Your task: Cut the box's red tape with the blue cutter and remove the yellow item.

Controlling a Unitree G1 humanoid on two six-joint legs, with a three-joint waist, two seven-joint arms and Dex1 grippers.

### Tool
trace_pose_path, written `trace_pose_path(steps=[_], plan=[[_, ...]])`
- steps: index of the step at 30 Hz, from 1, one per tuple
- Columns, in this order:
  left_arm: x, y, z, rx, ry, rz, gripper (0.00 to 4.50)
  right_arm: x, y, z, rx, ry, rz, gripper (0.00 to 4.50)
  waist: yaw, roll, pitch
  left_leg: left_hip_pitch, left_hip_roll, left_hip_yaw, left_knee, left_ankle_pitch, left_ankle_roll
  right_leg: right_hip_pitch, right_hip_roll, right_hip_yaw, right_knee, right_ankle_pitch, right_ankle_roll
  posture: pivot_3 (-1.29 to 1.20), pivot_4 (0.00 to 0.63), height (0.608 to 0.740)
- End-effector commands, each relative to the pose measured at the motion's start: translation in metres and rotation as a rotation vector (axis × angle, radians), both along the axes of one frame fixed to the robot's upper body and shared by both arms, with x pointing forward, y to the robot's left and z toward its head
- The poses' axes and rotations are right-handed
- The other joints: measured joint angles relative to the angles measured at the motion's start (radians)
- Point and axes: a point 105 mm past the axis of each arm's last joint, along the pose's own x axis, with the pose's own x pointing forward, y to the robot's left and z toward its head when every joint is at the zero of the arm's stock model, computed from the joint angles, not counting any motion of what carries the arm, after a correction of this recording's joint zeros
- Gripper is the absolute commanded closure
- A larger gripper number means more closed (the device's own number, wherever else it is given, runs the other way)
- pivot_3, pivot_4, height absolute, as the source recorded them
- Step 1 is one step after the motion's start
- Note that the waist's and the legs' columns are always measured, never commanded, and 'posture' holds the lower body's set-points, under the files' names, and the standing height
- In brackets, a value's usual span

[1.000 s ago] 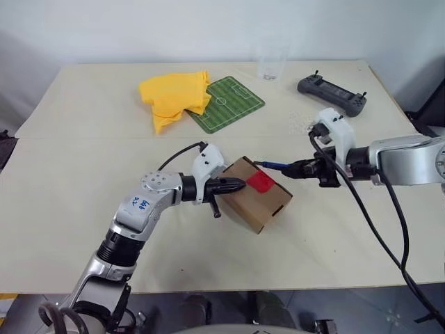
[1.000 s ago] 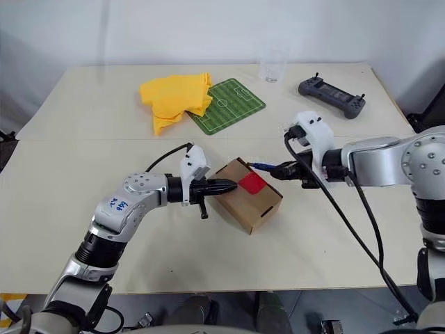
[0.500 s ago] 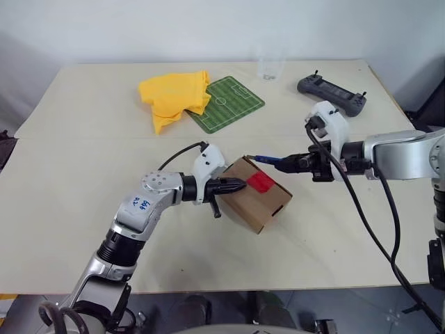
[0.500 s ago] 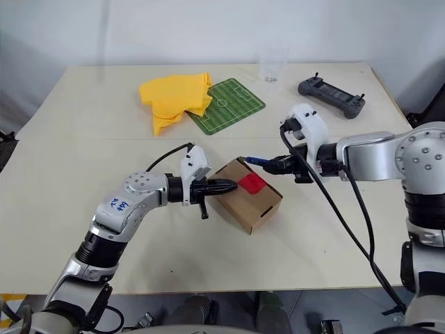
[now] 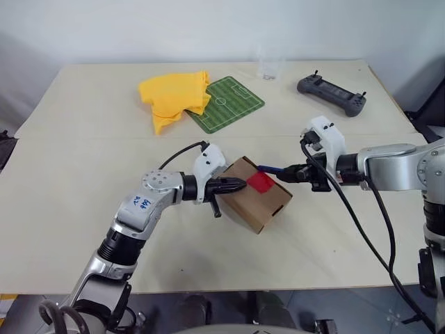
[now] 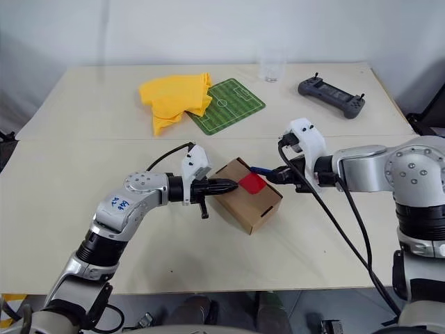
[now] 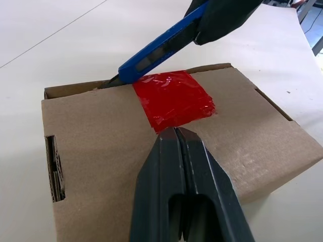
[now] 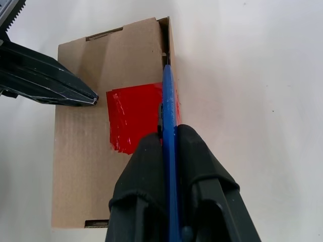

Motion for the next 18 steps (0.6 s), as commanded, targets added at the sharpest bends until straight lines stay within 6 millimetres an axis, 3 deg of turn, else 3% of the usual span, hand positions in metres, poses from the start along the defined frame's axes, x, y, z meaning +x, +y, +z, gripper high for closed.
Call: trace_pose_path(steps=[1,18], plan=[[-0.002,-0.002,-0.011,0.035,0.043,-0.003,4.50,-0.010,-0.001,-0.001,-0.033,0.043,0.040,4.40,0.000,0.000,0.000,0.000,0.000,0.000,0.000,0.000,0.000,0.000,0.000,0.000,0.000,0.000,0.000,0.00,0.150,0.740],[-0.004,-0.006,-0.034,0.149,0.156,0.067,4.50,-0.023,-0.016,-0.008,-0.087,0.281,0.040,4.40,0.003,0.000,0.000,0.001,-0.001,-0.001,-0.001,0.000,0.001,0.002,-0.001,0.001,-0.003,0.000,0.000,0.00,0.150,0.740]])
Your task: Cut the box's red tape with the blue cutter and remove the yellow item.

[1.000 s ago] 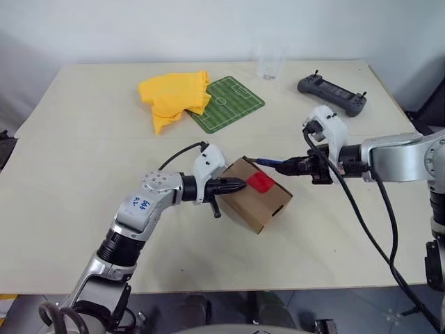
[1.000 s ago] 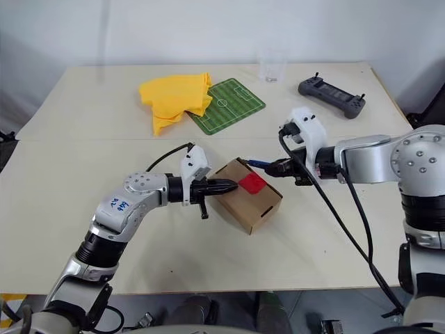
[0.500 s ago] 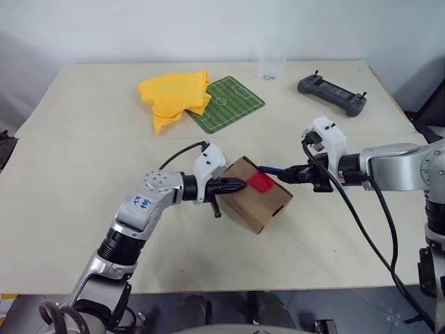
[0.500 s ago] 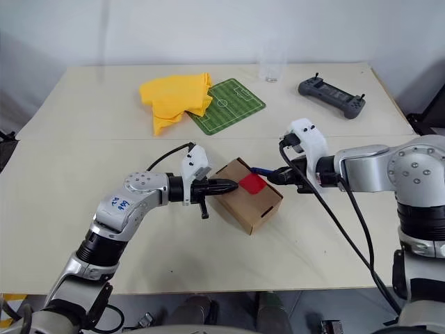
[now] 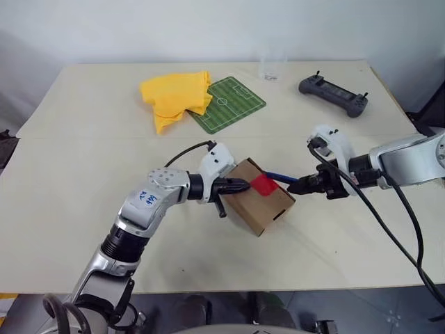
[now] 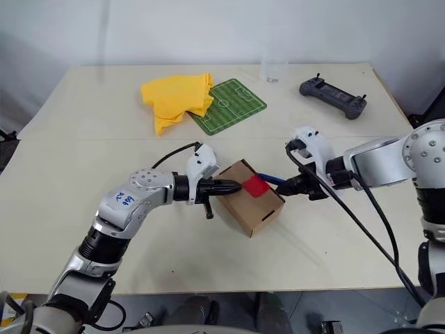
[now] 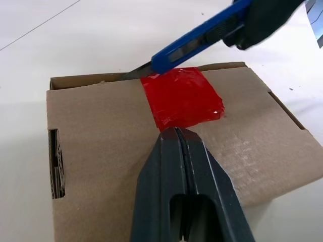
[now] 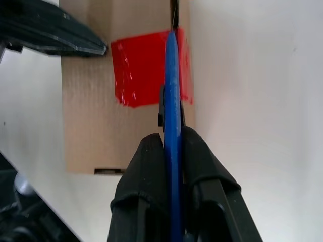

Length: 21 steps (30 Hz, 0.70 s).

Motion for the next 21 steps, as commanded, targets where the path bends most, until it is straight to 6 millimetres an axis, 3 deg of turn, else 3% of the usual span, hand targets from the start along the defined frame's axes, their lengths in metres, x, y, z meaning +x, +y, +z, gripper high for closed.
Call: trace_pose_path(steps=[1,21], plan=[[-0.0028,0.0032,-0.0323,0.090,0.107,0.039,4.50,-0.0081,-0.0024,-0.0024,-0.022,0.058,0.018,4.40,0.000,0.000,0.000,0.000,0.000,0.000,0.000,0.000,0.000,0.000,0.000,0.000,0.000,0.000,0.000,0.00,0.150,0.740],[-0.0050,0.0007,-0.0374,0.094,0.112,0.059,4.50,-0.0118,-0.0037,0.0006,-0.125,0.177,0.032,4.40,0.003,0.000,0.000,0.000,0.000,-0.002,-0.001,0.000,0.000,0.001,-0.001,0.000,-0.002,0.000,0.000,0.00,0.150,0.740]])
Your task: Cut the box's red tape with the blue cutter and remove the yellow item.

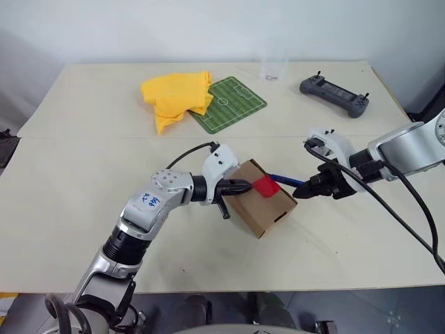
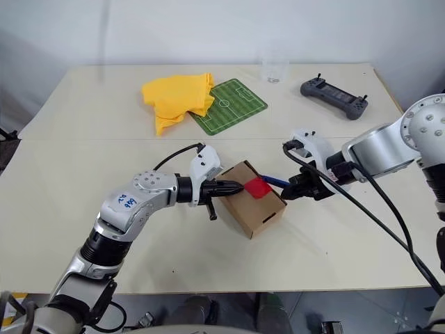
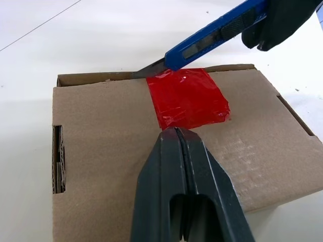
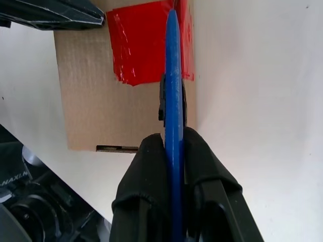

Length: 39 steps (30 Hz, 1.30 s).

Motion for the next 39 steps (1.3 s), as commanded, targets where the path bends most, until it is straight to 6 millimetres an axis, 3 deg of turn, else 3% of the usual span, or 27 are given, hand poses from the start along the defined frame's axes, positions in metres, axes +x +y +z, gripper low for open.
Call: trace_pose_path(steps=[1,23,39], plan=[[-0.002,0.005,-0.037,0.085,0.120,0.042,4.50,-0.009,-0.003,-0.004,-0.024,0.061,0.019,4.40,0.001,0.000,0.000,0.000,0.000,0.000,0.000,0.000,0.000,0.000,0.000,0.000,0.000,0.000,0.000,0.00,0.150,0.740],[-0.005,0.007,-0.042,0.074,0.135,0.060,4.50,-0.023,-0.014,-0.010,-0.090,0.188,0.021,4.40,0.011,0.000,0.000,0.000,0.000,-0.001,-0.004,0.000,0.000,0.000,0.000,-0.001,-0.004,0.000,0.000,0.00,0.150,0.740],[-0.006,0.006,-0.041,0.069,0.135,0.057,4.50,-0.003,-0.009,-0.014,-0.134,0.167,0.004,4.40,-0.002,0.001,-0.001,0.001,0.000,0.000,-0.004,0.001,-0.001,0.000,0.000,-0.001,-0.001,0.000,0.000,0.00,0.150,0.740]])
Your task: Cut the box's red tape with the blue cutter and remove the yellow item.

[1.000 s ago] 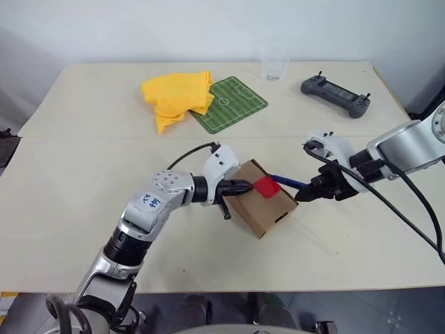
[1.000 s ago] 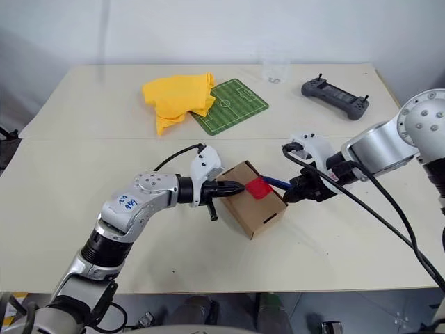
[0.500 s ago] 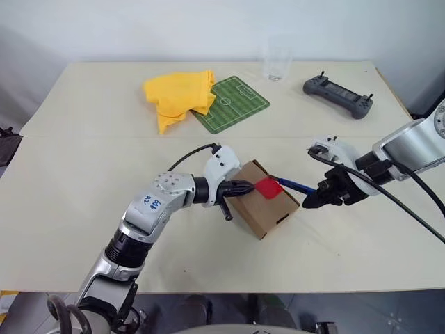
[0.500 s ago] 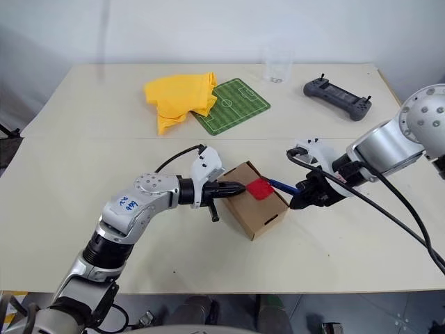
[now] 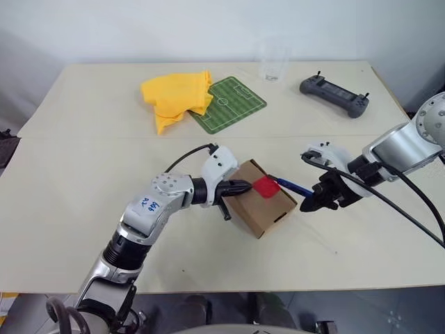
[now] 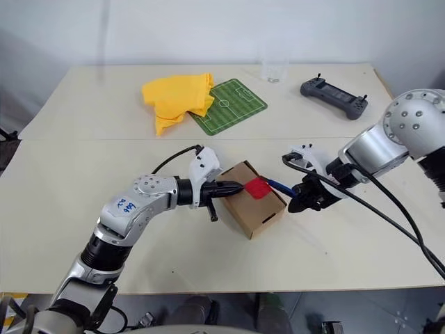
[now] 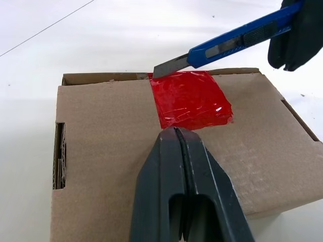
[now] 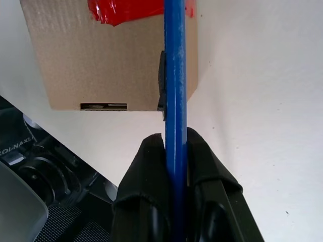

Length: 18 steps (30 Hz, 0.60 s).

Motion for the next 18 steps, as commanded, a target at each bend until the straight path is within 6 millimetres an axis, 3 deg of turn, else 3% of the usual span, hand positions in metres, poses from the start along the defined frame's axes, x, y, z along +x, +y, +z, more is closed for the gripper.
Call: trace_pose_path(steps=[1,12,18], plan=[[-0.004,0.005,-0.039,0.084,0.143,0.024,4.50,0.003,-0.001,0.000,-0.035,0.006,0.001,4.40,-0.001,0.000,0.000,0.000,0.000,0.000,0.000,0.000,0.000,0.000,0.000,0.000,0.000,0.000,0.000,0.00,0.150,0.740],[-0.005,0.002,-0.041,0.077,0.145,0.024,4.50,0.017,0.009,0.009,-0.087,-0.027,0.030,4.40,-0.006,0.002,-0.002,0.002,0.000,0.001,0.000,0.000,-0.001,0.000,0.000,0.000,0.003,0.000,0.000,0.00,0.150,0.740],[-0.002,0.000,-0.042,0.074,0.142,0.031,4.50,0.015,0.018,0.012,-0.133,-0.012,0.090,4.40,-0.006,0.002,-0.002,0.001,0.000,0.001,0.000,0.000,-0.001,-0.001,0.000,0.000,0.003,0.000,0.000,0.00,0.150,0.740]])
